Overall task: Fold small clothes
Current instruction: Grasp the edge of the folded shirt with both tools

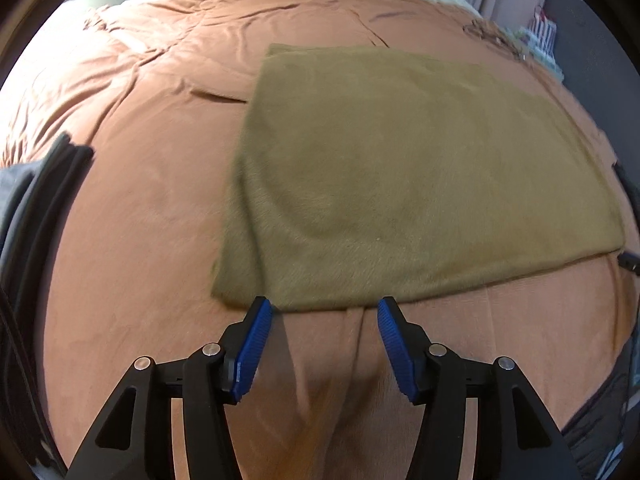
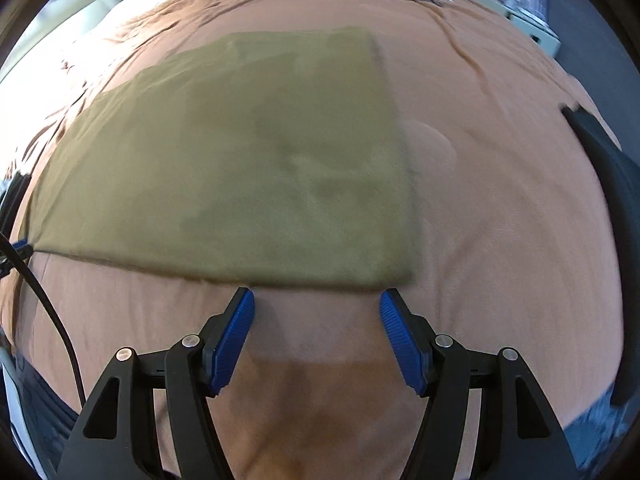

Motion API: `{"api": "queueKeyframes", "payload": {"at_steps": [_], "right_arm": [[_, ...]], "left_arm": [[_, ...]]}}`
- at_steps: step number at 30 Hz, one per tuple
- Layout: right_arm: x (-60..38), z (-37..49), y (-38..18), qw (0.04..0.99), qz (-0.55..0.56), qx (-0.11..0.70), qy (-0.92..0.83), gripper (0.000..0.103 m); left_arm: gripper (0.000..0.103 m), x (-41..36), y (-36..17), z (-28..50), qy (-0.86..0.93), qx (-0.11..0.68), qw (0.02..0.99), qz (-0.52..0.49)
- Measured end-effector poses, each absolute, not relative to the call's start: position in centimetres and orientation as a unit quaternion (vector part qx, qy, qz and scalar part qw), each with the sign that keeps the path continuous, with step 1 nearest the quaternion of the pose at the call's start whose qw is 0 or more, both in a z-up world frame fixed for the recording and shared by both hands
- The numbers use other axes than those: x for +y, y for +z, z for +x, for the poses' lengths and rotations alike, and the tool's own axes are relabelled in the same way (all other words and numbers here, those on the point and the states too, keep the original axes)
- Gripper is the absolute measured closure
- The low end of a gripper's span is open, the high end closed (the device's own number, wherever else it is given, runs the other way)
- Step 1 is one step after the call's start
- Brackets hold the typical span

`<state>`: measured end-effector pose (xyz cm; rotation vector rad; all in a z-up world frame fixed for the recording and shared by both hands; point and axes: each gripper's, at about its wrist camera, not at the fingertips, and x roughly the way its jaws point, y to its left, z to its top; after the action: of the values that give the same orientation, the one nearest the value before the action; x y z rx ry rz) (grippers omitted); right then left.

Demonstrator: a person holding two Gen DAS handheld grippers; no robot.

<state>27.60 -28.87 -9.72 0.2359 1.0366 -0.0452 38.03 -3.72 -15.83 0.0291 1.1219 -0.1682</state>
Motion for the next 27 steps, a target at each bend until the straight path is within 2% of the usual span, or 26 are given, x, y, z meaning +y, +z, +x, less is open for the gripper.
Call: {"api": "queueKeyframes", "payload": {"at_steps": [7,11,14,19,23,27], "right_arm": [[-31.6,24.0,-8.7,0.864,0.241,0.441,0.015,0.039],[-33.6,22.8,-9.2,0.852,0.317,0.416,0.03,0.055],[-34.7,22.8,-10.0,0.845,0.344,0.409,0.034,0.058],[-35.7,23.6,-12.3,0.825,0.388,0.408,0.045,0.062],[-36.8,24.4,-13.3,0.818,0.408,0.401,0.049,0.067],[-37.2,24.9,-13.8,0.818,0.42,0.391,0.045,0.067]], "left_arm": [[0.047,1.3,-13.8,37.2,-0.063,0.504,0.856,-0.098],[0.049,3.6,-14.0,37.1,-0.052,0.499,0.853,-0.145],[0.055,4.4,-14.9,37.5,-0.054,0.507,0.84,-0.184],[0.055,5.0,-16.6,37.8,-0.06,0.516,0.822,-0.235],[0.063,5.1,-17.5,38.3,-0.059,0.518,0.816,-0.25],[0.063,5.1,-17.9,39.2,-0.067,0.511,0.815,-0.265]]}}
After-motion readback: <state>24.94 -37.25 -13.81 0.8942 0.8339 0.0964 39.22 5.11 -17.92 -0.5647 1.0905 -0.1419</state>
